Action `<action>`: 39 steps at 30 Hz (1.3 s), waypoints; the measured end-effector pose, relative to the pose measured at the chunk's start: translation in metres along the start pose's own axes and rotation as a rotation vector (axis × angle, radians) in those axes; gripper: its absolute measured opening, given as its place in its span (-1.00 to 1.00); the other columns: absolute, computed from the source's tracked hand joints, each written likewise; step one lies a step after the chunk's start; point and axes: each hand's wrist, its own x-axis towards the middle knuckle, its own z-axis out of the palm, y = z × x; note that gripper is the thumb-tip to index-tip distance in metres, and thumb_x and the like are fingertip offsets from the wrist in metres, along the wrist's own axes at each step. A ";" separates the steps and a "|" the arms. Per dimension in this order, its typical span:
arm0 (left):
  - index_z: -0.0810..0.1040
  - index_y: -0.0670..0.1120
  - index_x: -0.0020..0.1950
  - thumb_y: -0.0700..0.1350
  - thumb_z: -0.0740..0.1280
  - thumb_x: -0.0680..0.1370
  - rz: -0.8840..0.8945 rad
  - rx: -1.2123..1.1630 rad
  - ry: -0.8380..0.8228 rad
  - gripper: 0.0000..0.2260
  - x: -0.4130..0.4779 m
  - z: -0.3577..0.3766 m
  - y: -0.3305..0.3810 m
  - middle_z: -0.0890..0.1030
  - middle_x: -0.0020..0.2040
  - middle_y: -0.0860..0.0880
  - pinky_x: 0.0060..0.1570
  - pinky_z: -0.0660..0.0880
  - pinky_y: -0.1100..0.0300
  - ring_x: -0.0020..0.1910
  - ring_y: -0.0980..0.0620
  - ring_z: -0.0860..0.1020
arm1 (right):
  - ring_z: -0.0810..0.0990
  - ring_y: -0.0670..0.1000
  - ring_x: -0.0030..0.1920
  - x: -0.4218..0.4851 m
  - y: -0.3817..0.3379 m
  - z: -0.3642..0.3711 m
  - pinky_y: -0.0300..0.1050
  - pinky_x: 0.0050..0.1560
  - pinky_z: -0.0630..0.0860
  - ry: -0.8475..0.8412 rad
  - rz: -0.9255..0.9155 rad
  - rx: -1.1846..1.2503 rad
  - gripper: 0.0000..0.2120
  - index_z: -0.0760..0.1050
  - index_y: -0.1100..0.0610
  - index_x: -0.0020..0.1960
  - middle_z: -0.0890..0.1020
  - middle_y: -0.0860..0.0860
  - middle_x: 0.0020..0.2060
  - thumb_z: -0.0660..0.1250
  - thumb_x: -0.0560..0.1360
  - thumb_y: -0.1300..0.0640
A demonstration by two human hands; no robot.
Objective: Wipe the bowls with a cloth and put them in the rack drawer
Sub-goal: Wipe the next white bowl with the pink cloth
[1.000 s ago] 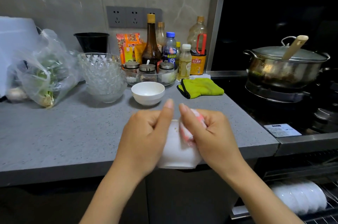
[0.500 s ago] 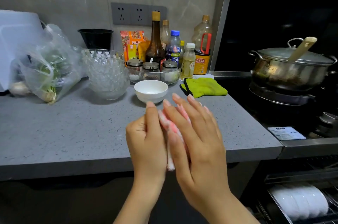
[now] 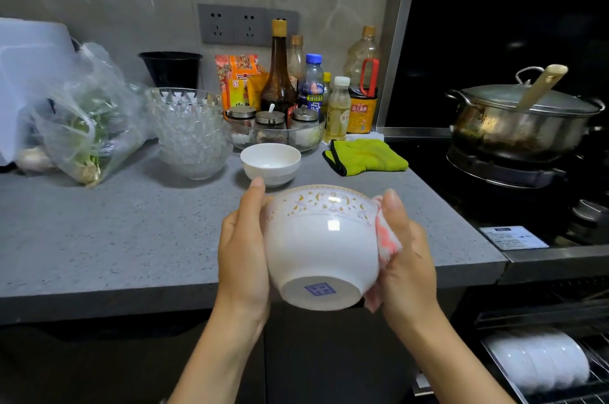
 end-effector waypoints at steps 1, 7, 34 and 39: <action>0.53 -0.02 -0.49 0.06 0.17 0.60 0.007 0.074 -0.048 -0.52 0.000 -0.001 0.001 0.56 -0.48 0.01 -0.48 0.44 0.31 -0.46 0.11 0.55 | 0.37 -0.01 -0.65 0.001 -0.002 -0.001 -0.33 -0.68 0.19 0.009 -0.009 0.014 -0.48 0.35 0.24 -0.39 0.38 0.02 -0.61 0.15 0.49 -0.18; 0.56 0.15 0.18 0.57 -0.04 0.35 -0.043 0.527 -0.334 -0.28 0.008 -0.011 0.000 0.66 0.06 0.06 0.06 0.57 0.00 0.02 0.03 0.63 | 0.34 -0.10 -0.53 0.015 -0.009 -0.009 -0.26 -0.45 0.26 -0.008 -0.428 -0.271 -0.48 0.33 0.00 -0.54 0.33 -0.10 -0.60 0.14 0.56 -0.14; 0.54 0.00 0.28 0.19 0.22 0.55 -0.228 0.152 -0.319 -0.60 0.011 -0.016 -0.037 0.64 0.16 -0.10 0.16 0.52 -0.12 0.17 -0.08 0.60 | 0.22 -0.24 0.39 0.013 -0.022 -0.019 -0.28 0.32 0.25 -0.665 -0.285 -1.317 -0.59 0.28 -0.17 0.42 0.23 -0.27 0.43 -0.01 0.61 -0.21; 0.53 -0.02 0.27 0.19 0.22 0.54 -0.202 0.094 -0.207 -0.58 0.011 -0.013 -0.039 0.64 0.15 -0.11 0.20 0.50 -0.11 0.16 -0.09 0.60 | 0.55 -0.09 0.04 -0.005 -0.011 -0.018 -0.20 0.03 0.42 -0.696 -0.529 -1.425 -0.54 0.40 0.00 0.38 0.60 -0.15 0.14 0.07 0.59 -0.18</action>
